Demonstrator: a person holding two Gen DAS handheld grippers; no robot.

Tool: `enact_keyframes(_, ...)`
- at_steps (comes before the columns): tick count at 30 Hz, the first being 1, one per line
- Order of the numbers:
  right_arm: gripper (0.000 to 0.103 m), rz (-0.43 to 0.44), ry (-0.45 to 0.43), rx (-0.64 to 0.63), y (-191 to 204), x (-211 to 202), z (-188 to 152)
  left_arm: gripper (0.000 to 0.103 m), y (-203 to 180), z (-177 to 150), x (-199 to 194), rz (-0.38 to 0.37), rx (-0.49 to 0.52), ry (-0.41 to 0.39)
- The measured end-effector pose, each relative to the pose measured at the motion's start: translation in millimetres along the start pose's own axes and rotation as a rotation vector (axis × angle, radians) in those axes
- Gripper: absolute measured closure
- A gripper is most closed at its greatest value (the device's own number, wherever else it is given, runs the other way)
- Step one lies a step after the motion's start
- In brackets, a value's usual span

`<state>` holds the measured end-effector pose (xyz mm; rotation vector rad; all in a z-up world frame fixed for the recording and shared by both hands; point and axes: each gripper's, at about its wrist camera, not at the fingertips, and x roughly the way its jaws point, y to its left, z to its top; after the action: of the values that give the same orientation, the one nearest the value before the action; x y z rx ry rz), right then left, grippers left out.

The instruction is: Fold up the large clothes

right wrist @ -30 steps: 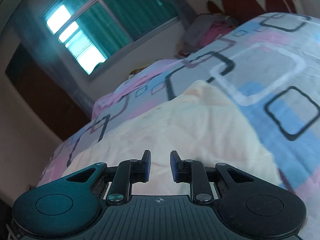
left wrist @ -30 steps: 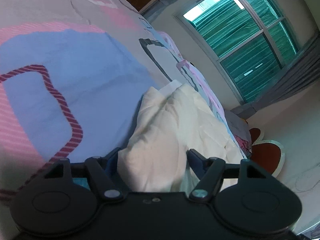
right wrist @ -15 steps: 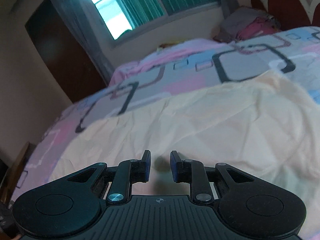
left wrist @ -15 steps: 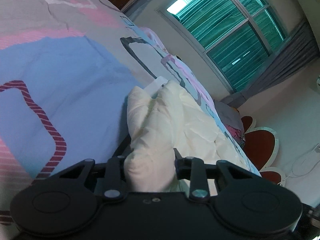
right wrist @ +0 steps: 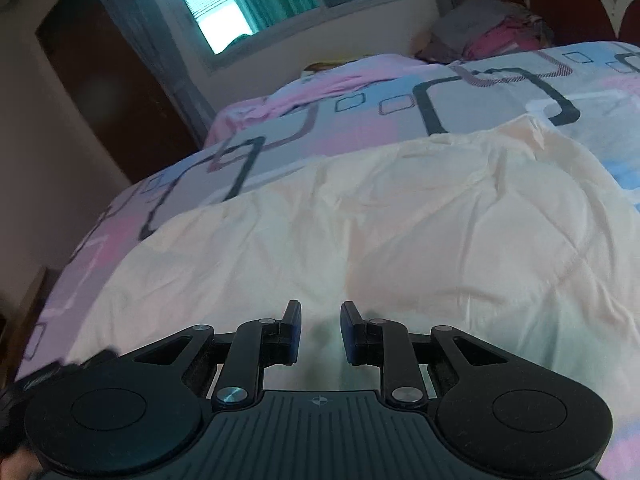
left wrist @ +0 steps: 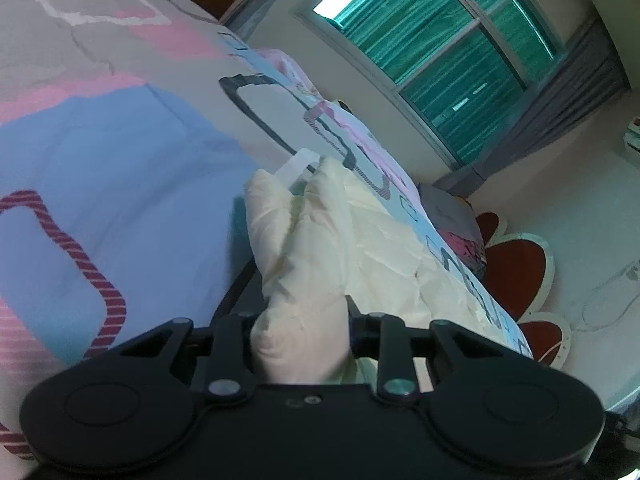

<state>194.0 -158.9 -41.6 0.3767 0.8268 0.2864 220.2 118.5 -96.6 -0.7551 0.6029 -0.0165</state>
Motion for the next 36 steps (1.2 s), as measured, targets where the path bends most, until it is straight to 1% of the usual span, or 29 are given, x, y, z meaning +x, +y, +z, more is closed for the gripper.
enact_keyframes(3, 0.080, -0.022, 0.056, -0.002, 7, 2, -12, 0.076, -2, 1, -1, -0.007, 0.019, 0.005)
enact_keyframes(6, 0.080, -0.079, 0.132, -0.030, 8, 25, -25, 0.077, -5, 2, -4, -0.018, 0.041, 0.000)
enact_keyframes(9, 0.081, -0.095, 0.146, -0.025, 5, 39, -29, 0.077, -12, 1, -6, -0.031, 0.082, -0.011)
enact_keyframes(11, 0.081, -0.100, 0.153, -0.025, 6, 40, -28, 0.077, -14, 3, -7, -0.041, 0.100, -0.019)
enact_keyframes(13, 0.081, -0.089, 0.135, -0.006, 7, 31, -23, 0.077, -19, 4, -9, -0.052, 0.120, -0.030)
enact_keyframes(14, 0.081, -0.073, 0.101, -0.003, 7, 23, -19, 0.077, -21, 5, -10, -0.054, 0.132, -0.035)
enact_keyframes(17, 0.081, -0.074, 0.014, -0.016, 9, 7, -6, 0.078, -28, 6, -12, -0.057, 0.163, -0.047)
enact_keyframes(19, 0.098, -0.072, -0.019, -0.002, 6, 4, 3, 0.078, -33, 6, -14, -0.052, 0.184, -0.052)
enact_keyframes(20, 0.101, -0.069, -0.018, 0.011, 4, 5, 7, 0.078, -37, 6, -16, -0.051, 0.192, -0.054)
enact_keyframes(23, 0.101, -0.045, 0.009, 0.017, -1, 6, 4, 0.078, -50, 7, -21, -0.056, 0.228, -0.065)
enact_keyframes(28, 0.101, -0.022, 0.126, 0.027, -14, 35, -15, 0.078, -76, 6, -30, -0.053, 0.262, -0.085)
enact_keyframes(31, 0.101, 0.004, 0.148, 0.020, -21, 42, -16, 0.078, -99, 3, -35, -0.044, 0.280, -0.099)
enact_keyframes(33, 0.101, 0.020, 0.163, 0.012, -25, 33, -9, 0.078, -117, 0, -37, -0.033, 0.315, -0.123)
enact_keyframes(35, 0.101, 0.061, 0.120, -0.013, -33, 10, -1, 0.078, -133, -2, -38, -0.018, 0.340, -0.139)
enact_keyframes(36, 0.101, 0.066, 0.108, -0.024, -40, -4, 4, 0.078, -142, -4, -39, -0.010, 0.353, -0.146)
